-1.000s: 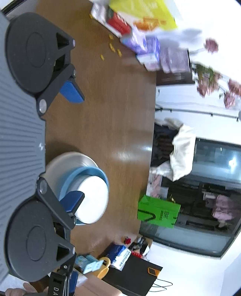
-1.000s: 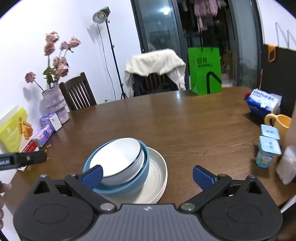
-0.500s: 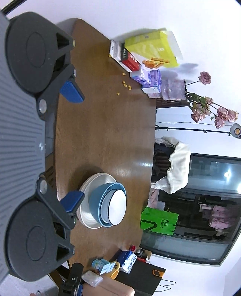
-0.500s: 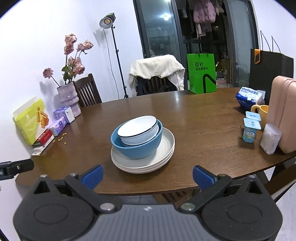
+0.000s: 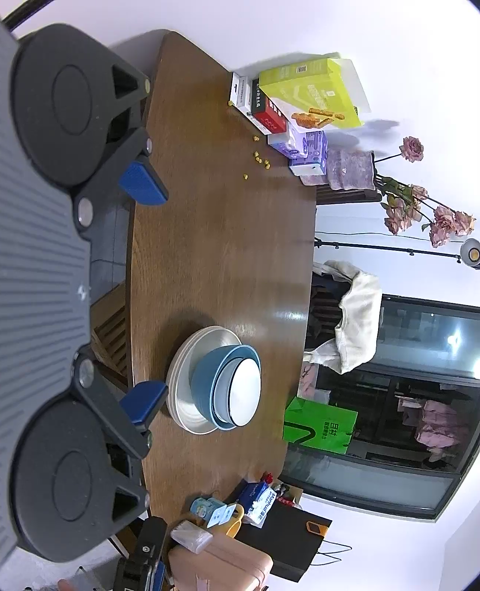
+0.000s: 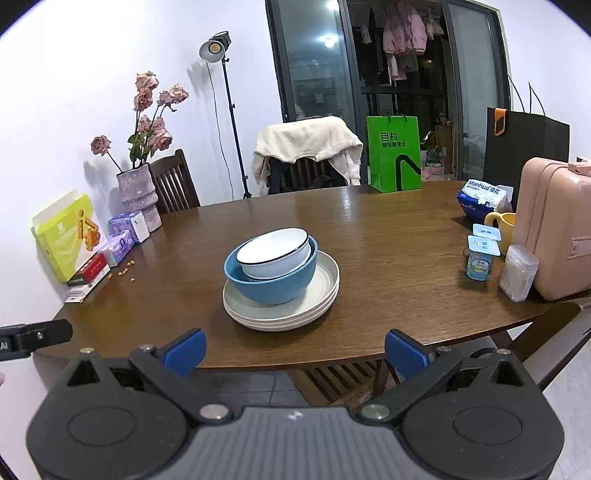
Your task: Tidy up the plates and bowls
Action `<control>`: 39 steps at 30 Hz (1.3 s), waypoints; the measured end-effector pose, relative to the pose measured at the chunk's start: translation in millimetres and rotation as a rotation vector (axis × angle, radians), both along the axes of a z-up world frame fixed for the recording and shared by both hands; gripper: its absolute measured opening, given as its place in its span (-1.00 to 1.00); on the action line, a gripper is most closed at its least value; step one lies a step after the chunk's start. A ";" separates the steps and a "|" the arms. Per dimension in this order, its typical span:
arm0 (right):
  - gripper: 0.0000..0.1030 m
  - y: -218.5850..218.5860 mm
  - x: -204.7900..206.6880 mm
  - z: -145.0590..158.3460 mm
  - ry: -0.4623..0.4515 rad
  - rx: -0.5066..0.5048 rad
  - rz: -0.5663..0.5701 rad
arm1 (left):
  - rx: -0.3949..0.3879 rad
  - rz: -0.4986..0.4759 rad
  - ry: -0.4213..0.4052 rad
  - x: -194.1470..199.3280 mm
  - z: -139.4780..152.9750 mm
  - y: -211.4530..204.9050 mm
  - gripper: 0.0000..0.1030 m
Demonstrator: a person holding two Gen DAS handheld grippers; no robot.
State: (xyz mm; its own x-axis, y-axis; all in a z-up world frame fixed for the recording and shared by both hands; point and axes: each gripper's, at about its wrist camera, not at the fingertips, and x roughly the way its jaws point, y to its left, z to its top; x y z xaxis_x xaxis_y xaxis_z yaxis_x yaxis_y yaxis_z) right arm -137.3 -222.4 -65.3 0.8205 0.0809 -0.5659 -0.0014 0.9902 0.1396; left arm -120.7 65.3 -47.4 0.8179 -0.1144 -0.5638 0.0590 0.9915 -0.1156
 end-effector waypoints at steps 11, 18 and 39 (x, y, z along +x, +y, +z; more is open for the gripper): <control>1.00 4.1 -5.6 3.8 -0.012 -0.006 0.010 | -0.010 0.004 -0.011 -6.3 1.8 5.4 1.00; 1.00 6.5 -8.0 4.4 -0.014 -0.008 0.013 | -0.012 -0.001 -0.011 -7.9 1.6 6.9 1.00; 1.00 10.0 -8.5 8.6 -0.019 -0.013 0.015 | -0.010 -0.002 -0.018 -9.0 4.0 7.7 1.00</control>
